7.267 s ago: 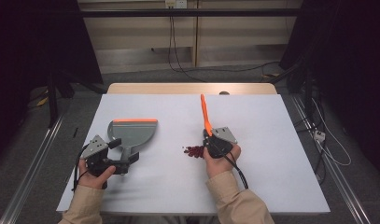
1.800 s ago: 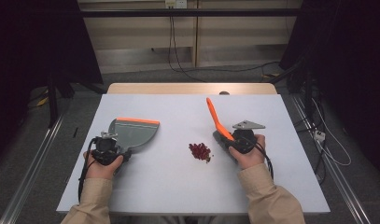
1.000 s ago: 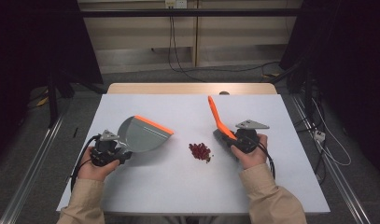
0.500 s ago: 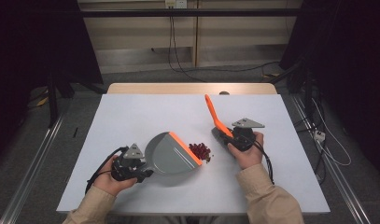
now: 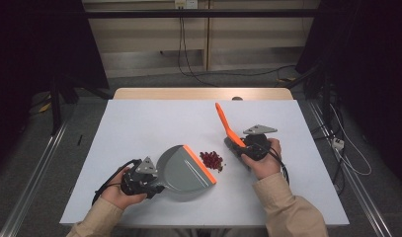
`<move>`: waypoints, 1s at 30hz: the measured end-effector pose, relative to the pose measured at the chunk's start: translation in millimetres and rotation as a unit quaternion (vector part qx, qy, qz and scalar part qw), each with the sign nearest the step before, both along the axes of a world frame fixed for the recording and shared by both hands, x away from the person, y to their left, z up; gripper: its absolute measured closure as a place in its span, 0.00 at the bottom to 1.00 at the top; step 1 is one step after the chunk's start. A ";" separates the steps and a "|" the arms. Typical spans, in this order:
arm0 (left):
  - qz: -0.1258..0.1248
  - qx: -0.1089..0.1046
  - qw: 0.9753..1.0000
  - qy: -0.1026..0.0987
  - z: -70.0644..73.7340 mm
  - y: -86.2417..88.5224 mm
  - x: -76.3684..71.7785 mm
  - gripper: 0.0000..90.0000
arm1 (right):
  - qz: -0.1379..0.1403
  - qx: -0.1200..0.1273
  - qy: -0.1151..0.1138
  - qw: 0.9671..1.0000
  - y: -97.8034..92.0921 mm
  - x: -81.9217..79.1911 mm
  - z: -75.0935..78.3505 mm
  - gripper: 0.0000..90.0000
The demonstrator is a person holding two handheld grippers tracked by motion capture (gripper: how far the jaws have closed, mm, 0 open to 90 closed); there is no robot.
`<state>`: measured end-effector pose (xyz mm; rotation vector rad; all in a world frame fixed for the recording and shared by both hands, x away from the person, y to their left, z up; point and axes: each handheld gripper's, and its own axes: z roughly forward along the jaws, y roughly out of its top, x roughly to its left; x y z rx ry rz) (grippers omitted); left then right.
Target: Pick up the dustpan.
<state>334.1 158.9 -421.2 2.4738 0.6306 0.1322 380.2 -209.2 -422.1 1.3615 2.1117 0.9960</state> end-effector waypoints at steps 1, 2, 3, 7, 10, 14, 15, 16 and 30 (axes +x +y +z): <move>0.000 -0.004 1.000 0.001 -0.4 -0.6 -0.6 0.70 | 0.004 -0.001 0.006 1.000 0.3 0.6 0.1 0.73; -0.006 0.001 1.000 0.000 0.1 -0.6 -0.7 0.70 | 0.008 -0.005 0.010 1.000 0.2 1.2 -0.2 0.78; -0.006 -0.005 1.000 0.003 -0.8 -1.8 -2.1 0.70 | 0.008 -0.008 0.012 1.000 0.3 1.1 -0.4 0.79; -0.023 0.003 1.000 0.004 -1.1 -3.6 -2.7 0.70 | 0.013 -0.014 0.004 1.000 2.7 -1.5 -1.8 0.79; -0.014 -0.008 1.000 0.012 -4.5 -8.0 -4.3 0.70 | 0.016 -0.019 -0.007 1.000 9.9 -6.5 -3.7 0.79; -0.036 0.014 0.999 0.008 -3.6 -7.2 -2.3 0.70 | 0.010 -0.026 -0.022 0.999 18.2 -10.4 -6.2 0.79; -0.035 0.012 0.999 0.009 -3.7 -7.1 -2.2 0.70 | 0.009 -0.025 -0.025 0.999 19.5 -10.8 -6.8 0.79; -0.027 0.001 1.000 0.011 -4.8 -7.9 -3.0 0.70 | 0.009 -0.025 -0.026 0.999 21.0 -11.3 -7.1 0.79; -0.030 -0.001 0.999 0.018 -5.3 -7.8 -0.3 0.70 | 0.033 -0.045 -0.046 0.997 42.6 -18.5 -10.7 0.79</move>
